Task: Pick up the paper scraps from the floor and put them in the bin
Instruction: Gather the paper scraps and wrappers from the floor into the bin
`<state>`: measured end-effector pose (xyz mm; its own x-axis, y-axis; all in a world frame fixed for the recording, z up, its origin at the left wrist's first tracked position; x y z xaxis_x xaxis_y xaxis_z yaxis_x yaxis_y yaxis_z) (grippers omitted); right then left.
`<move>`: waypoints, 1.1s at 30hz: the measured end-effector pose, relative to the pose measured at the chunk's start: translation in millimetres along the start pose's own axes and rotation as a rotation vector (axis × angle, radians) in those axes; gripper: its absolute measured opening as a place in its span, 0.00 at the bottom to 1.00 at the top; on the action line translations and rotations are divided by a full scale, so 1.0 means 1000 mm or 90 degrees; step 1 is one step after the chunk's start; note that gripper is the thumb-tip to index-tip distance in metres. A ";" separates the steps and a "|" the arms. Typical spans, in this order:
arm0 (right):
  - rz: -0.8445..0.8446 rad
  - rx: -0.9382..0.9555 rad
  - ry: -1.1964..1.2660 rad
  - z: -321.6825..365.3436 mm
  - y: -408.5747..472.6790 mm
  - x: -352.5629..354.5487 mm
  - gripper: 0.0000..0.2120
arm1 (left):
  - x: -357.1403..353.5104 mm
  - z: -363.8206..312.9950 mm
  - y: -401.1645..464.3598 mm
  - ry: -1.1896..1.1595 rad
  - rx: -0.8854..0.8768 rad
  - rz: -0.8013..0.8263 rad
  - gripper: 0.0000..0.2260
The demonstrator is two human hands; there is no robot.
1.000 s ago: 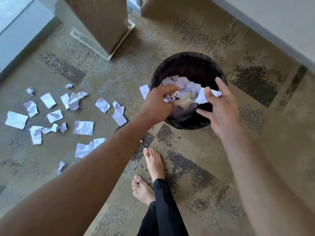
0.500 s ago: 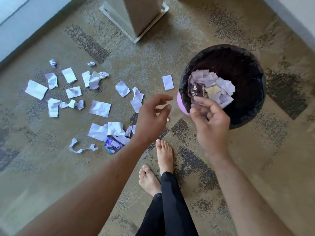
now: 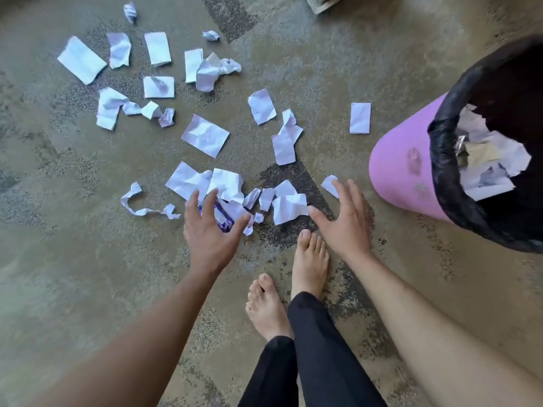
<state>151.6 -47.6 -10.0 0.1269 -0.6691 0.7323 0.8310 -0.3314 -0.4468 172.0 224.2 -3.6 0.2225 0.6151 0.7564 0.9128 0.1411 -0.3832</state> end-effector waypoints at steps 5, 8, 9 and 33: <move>-0.001 -0.010 -0.124 -0.047 0.031 -0.052 0.47 | -0.038 0.079 0.012 0.008 0.050 -0.024 0.40; 0.011 0.026 -0.143 -0.056 0.043 -0.084 0.49 | -0.058 0.099 0.020 -0.042 0.043 -0.045 0.43; 0.005 0.045 -0.158 -0.057 0.045 -0.093 0.48 | -0.064 0.101 0.023 -0.056 0.035 -0.054 0.44; -0.003 0.428 -0.236 0.012 0.049 -0.150 0.08 | -0.126 0.035 0.069 0.091 -0.575 0.037 0.14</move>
<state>180.3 44.4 -135.3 0.1972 -0.3620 0.9111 0.9676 0.2212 -0.1216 195.4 183.5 -143.7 0.2619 0.4924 0.8300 0.8062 -0.5844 0.0922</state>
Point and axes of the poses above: each hand's wrist, its own y-axis towards the middle knuckle, its own x-axis out of the back of the hand, z = x × y, the point moved 5 cm from there along y, towards the middle knuckle, and after that the axes turned 2 degrees about -x, right-handed, at the moved point
